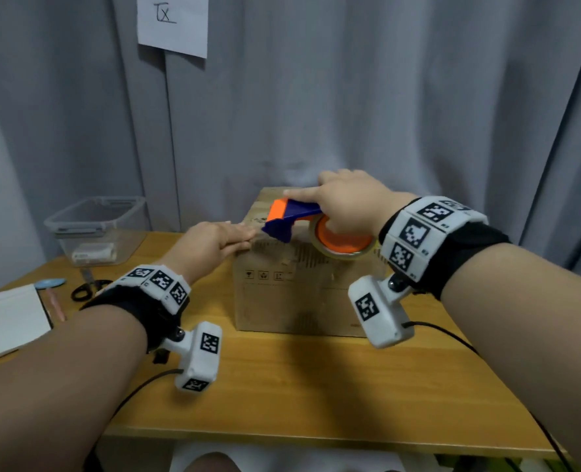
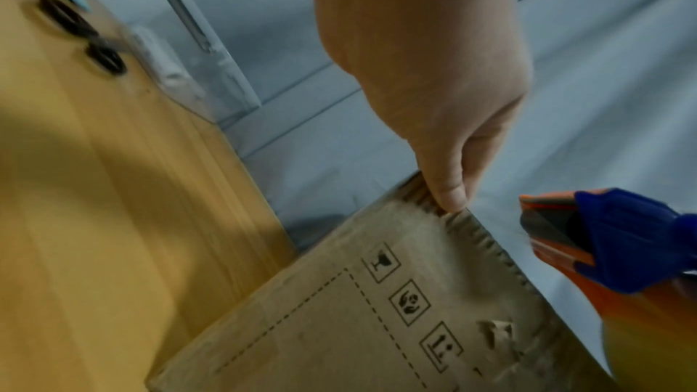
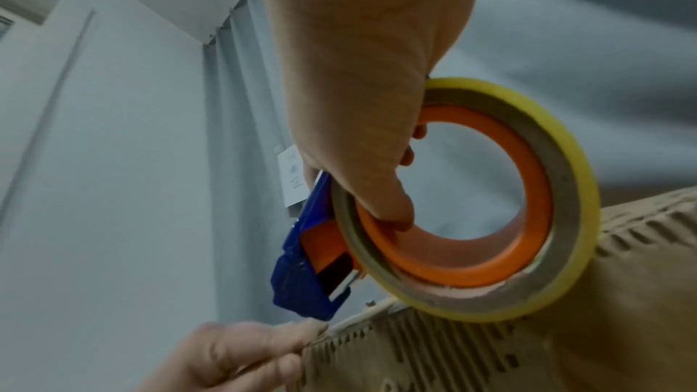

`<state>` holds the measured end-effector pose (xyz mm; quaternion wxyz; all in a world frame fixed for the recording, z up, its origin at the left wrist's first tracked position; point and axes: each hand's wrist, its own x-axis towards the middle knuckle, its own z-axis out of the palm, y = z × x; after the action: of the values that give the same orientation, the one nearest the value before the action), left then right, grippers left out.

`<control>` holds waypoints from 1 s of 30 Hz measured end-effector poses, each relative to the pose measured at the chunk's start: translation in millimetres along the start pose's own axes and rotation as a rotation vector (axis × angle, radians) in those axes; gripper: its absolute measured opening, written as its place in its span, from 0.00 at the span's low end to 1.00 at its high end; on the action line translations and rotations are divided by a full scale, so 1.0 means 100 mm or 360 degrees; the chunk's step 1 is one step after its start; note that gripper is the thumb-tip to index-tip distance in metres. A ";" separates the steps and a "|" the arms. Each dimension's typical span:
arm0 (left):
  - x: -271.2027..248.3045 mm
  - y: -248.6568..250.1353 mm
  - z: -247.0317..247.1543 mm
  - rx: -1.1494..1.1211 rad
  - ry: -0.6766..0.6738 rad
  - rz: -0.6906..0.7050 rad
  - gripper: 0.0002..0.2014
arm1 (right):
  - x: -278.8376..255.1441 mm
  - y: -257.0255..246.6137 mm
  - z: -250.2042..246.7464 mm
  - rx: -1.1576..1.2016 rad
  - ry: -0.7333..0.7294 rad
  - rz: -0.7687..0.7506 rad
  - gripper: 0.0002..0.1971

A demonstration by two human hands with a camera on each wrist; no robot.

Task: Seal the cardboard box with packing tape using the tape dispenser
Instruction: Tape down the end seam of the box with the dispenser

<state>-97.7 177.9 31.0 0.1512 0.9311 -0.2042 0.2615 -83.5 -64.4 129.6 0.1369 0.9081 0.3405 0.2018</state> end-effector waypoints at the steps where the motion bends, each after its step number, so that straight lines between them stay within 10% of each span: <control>1: -0.03 -0.06 -0.04 0.0027 0.0000 -0.0040 0.16 | 0.04 -0.08 -0.02 0.0006 0.0021 -0.0050 0.28; 18: -0.02 0.19 0.01 0.0376 -0.0122 -0.0428 0.23 | 0.03 0.12 0.01 -0.0132 0.0095 -0.0143 0.30; 30: 0.13 0.42 0.04 0.0824 -0.0419 -0.0298 0.30 | -0.17 0.25 0.05 -0.0146 0.0002 -0.0029 0.27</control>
<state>-105.2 136.0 42.7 -0.0956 0.9794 -0.0619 0.1668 -78.7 -94.2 129.7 0.1800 0.8976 0.3391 0.2165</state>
